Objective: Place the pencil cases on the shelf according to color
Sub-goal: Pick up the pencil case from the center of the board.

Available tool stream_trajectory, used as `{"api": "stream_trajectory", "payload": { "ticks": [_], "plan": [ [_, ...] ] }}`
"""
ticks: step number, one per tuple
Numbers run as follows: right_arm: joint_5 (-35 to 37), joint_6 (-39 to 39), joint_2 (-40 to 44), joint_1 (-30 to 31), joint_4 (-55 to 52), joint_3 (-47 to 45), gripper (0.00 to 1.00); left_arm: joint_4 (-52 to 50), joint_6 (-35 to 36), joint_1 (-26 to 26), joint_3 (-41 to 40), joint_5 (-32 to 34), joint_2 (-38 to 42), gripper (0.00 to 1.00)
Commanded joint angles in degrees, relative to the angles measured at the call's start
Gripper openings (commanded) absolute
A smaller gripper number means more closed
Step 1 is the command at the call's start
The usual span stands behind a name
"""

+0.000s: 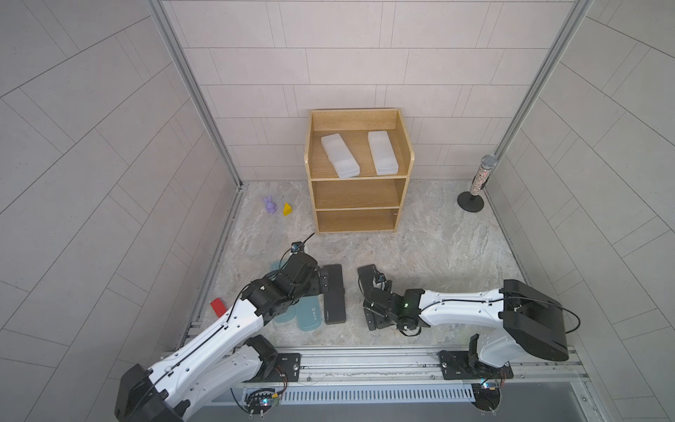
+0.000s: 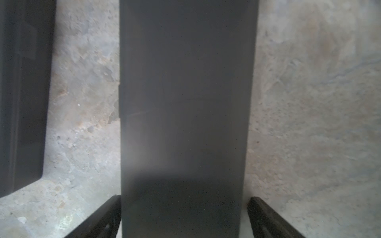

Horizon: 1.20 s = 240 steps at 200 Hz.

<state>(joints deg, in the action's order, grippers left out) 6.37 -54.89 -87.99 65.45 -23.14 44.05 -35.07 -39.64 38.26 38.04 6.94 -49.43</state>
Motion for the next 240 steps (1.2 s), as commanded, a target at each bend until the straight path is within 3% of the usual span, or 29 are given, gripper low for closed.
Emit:
{"api": "stream_trajectory", "payload": {
  "ticks": [1, 73, 154, 188, 209, 226, 240],
  "plan": [
    [0.74, -1.23, -2.74, 1.25, -3.4, 0.98, 0.98, -1.03, -1.41, -0.42, -1.41, 1.84, 1.83, 1.0],
    [4.68, -3.91, -0.4, 2.58, -11.28, 0.41, 0.93, -0.88, -1.41, -0.54, -1.26, 2.08, 1.72, 1.0],
    [2.48, -3.16, -3.42, 3.06, -3.39, -1.36, 0.91, -0.67, -1.59, -0.54, -2.26, 2.33, 4.58, 1.0],
    [2.48, -2.35, -5.01, 3.86, -5.29, -0.1, 0.88, -1.25, -1.58, -0.56, -1.74, 1.88, 4.59, 1.0],
    [3.83, -3.77, -4.31, 4.56, -6.43, -0.2, 0.83, -0.7, -1.58, -0.54, -1.66, 1.85, 4.28, 1.0],
    [5.98, -4.79, -2.39, 5.54, -7.36, -0.29, 0.71, -0.55, -1.59, -0.55, -1.74, 1.83, 4.52, 1.0],
    [8.04, -5.57, 0.14, 6.22, -8.38, -0.37, 0.69, -0.09, -3.08, -0.55, -2.18, 2.19, 4.53, 1.0]
  ]
}}
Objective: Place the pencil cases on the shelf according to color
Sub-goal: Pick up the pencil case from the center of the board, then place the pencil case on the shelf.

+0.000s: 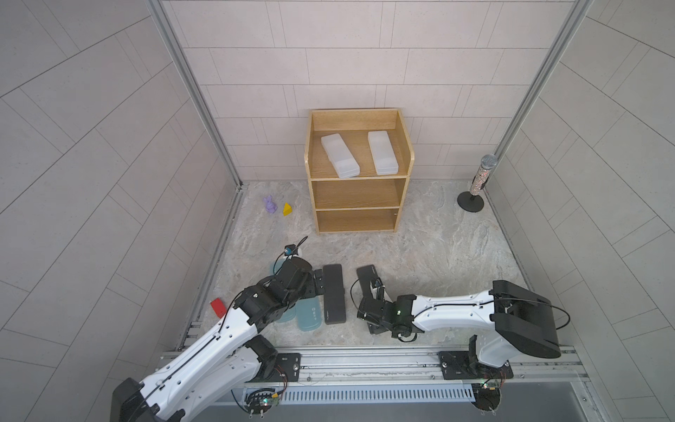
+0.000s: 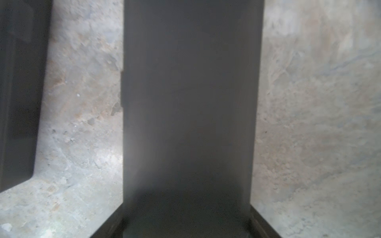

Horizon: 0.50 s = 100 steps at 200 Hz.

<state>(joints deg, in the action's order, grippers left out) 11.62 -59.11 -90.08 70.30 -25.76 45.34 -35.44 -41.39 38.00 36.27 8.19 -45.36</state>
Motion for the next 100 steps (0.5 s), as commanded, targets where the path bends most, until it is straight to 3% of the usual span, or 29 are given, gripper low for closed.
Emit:
{"api": "stream_trajectory", "payload": {
  "ticks": [1, 67, 100],
  "plan": [
    [2.88, -1.35, 2.52, 1.35, -5.82, -1.66, 0.69, 0.33, -1.37, -0.25, -0.41, 1.04, 0.46, 1.0],
    [12.89, -0.15, 19.91, 1.65, -14.84, -0.42, 0.65, 5.02, -1.58, -0.37, 1.37, -0.98, -0.82, 1.0],
    [11.22, 5.94, 30.63, -3.73, -14.64, 0.69, 0.64, 10.91, -1.44, -0.41, 1.02, -4.47, -4.2, 1.0]
  ]
}}
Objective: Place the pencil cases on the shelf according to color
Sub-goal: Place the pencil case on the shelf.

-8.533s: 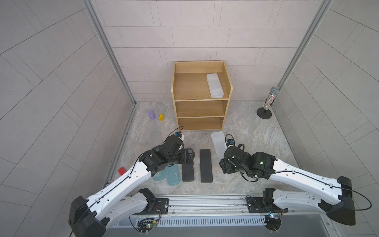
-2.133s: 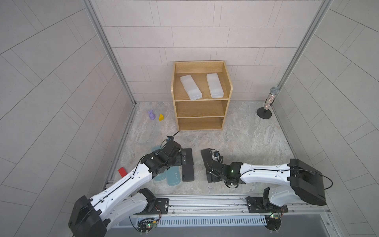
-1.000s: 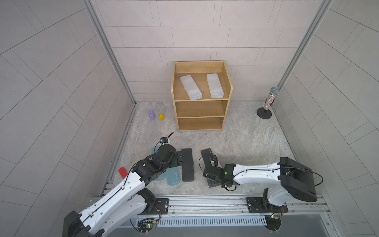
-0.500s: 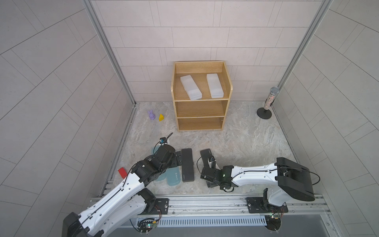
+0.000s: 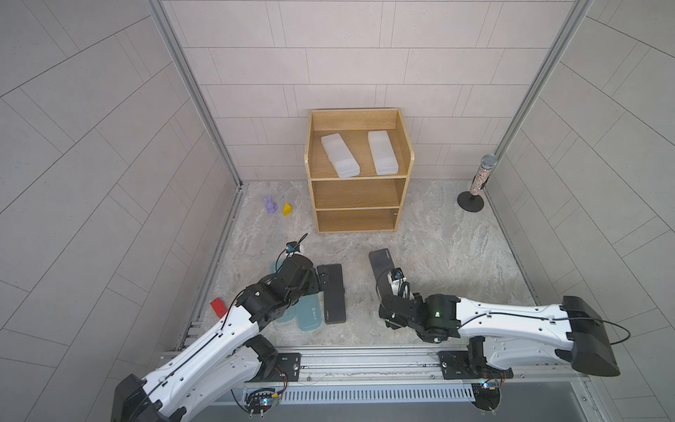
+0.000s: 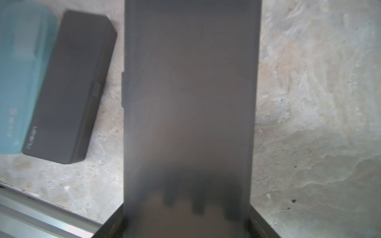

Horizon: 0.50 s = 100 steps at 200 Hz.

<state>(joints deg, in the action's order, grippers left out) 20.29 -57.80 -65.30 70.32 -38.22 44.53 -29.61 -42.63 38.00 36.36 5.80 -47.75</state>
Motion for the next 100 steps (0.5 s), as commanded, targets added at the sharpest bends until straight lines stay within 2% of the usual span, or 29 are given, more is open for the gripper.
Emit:
{"api": "stream_trajectory", "payload": {
  "ticks": [1, 29, 44, 64, 100],
  "plan": [
    [2.29, 4.85, 6.04, -4.04, -2.2, 1.55, 0.64, 5.21, -0.23, -0.44, 0.92, -2.1, -1.91, 1.0],
    [-0.45, 11.27, 10.83, -11.69, -1.67, 5.07, 0.62, 6.06, -0.46, -0.99, 3.19, -2.34, -6.63, 1.0],
    [-4.55, 14.64, 10.75, -16.69, 0.0, 7.04, 0.62, 5.38, 0.76, -1.3, 5.33, -3.24, -9.59, 1.0],
    [-10.45, 18.82, 7.25, -21.73, 1.92, 10.33, 0.61, 5.34, 0.8, -1.58, 6.67, -3.29, -11.84, 1.0],
    [-14.2, 22.67, -1.05, -25.57, 3.91, 16.8, 0.6, 6.93, 3.14, -3.65, 5.78, -5.9, -11.31, 1.0]
  ]
}}
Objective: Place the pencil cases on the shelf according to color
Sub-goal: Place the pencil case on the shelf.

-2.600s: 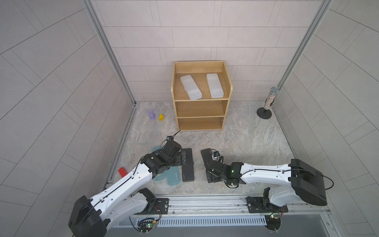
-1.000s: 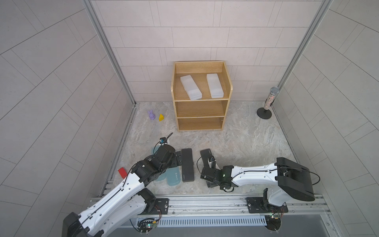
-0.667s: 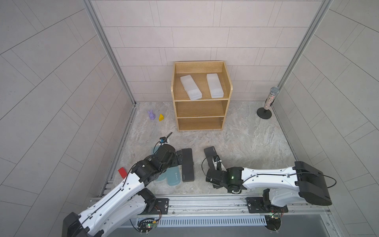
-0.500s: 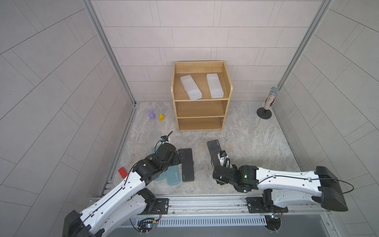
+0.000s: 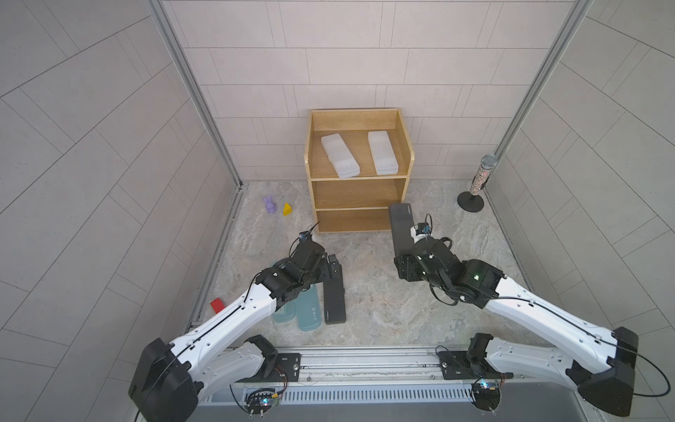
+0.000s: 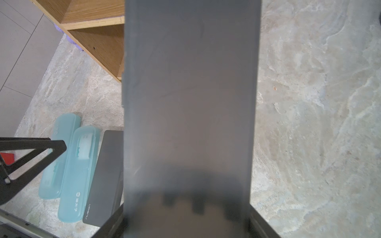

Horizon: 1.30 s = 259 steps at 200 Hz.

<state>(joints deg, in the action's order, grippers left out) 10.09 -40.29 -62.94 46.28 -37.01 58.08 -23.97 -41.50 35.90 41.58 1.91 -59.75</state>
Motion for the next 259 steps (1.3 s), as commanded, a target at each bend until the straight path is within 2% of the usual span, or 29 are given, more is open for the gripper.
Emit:
{"api": "stream_trajectory", "payload": {
  "ticks": [1, 54, 105, 148, 165, 186, 259],
  "plan": [
    [-3.96, 5.24, -3.63, -1.58, 2.76, 3.39, 0.6, 1.38, 2.02, -1.63, 0.49, -2.14, 0.69, 1.0],
    [-5.35, 7.63, -14.55, -6.28, 6.86, 11.21, 0.59, 3.06, 3.35, -3.17, -1.09, -5.01, -1.13, 1.0],
    [-0.83, 8.8, -25.75, -7.68, 8.3, 20.25, 0.59, 7.01, 3.1, -5.01, -3.95, -7.72, -2.24, 1.0],
    [-0.84, 8.03, -32.36, -9.26, 7.19, 27.62, 0.59, 7.71, 5.03, -7.56, -3.67, -11.05, -3.82, 1.0],
    [-0.93, 8.04, -34.36, -9.71, 5.99, 30.47, 0.61, 7.53, 5.86, -8.59, -3.43, -11.85, -4.25, 1.0],
    [-0.86, 7.89, -36.66, -10.56, 4.35, 33.56, 0.71, 7.14, 6.34, -9.75, -3.58, -12.32, -4.93, 1.0],
    [-1.28, 8.48, -42.22, -12.52, 1.46, 39.82, 0.76, 9.35, 6.43, -11.37, -5.29, -15.76, -5.06, 1.0]
  ]
}}
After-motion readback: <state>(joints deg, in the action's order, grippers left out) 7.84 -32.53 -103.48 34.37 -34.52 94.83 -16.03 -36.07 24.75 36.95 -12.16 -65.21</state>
